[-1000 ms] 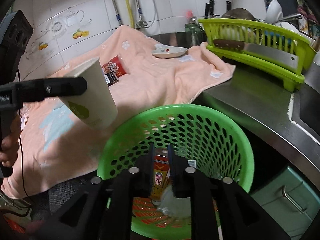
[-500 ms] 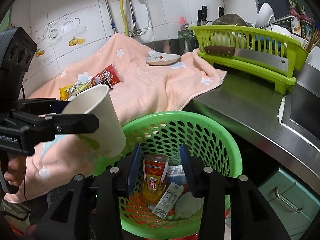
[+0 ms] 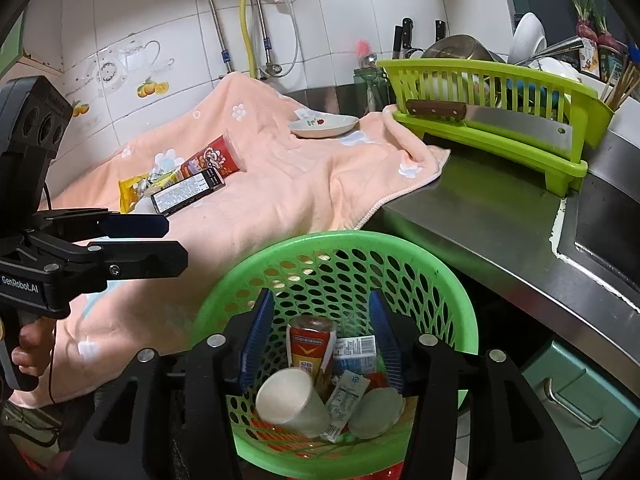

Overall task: Collect trash
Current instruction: 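Grasp the clear plastic cup with the left gripper while the right grasps the black box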

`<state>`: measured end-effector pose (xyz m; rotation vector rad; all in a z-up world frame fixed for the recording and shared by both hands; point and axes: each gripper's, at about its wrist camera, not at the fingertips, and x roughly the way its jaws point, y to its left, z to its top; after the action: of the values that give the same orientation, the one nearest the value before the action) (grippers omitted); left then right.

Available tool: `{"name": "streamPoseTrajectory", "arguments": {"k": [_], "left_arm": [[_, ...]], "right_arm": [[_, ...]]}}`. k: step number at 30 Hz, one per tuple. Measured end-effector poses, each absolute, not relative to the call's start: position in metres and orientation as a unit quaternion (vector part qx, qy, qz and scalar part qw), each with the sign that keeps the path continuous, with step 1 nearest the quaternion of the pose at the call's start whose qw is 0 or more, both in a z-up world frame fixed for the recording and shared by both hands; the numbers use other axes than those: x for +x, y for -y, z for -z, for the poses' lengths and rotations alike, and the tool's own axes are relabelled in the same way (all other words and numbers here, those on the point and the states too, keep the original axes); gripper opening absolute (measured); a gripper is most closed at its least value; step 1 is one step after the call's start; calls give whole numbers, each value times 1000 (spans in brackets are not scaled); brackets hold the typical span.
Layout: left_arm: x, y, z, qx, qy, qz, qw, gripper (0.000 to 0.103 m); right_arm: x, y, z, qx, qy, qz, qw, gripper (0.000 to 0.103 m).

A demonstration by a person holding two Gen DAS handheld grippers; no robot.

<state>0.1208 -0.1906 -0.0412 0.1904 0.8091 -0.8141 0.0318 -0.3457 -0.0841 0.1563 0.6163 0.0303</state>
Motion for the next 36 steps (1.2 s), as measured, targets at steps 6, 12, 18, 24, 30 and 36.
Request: {"name": "streamPoseTrajectory", "arguments": {"k": [6,12,18,24,30,36], "left_arm": [[131,163,39,81,-383,355,849,78],[147,119,32,62,-383,307,869,78],[168,59,26,46,-377,228,896,78],[191,-5,20,15,-369,139,919,78],[219,-60,25,-6,-369,50,928,78],[241,-81,43,-2,-391,25,920,78]], "right_arm": [[39,338,80,73,-302,-28,950,53],[50,322,76,61,-302,-46,950,57],[68,303,71,62,-305,-74,948,59],[84,284,67,57,-307,-98,945,59],[102,262,63,46,-309,-122,942,59],[122,236,59,30,-309,-149,939,61]]}}
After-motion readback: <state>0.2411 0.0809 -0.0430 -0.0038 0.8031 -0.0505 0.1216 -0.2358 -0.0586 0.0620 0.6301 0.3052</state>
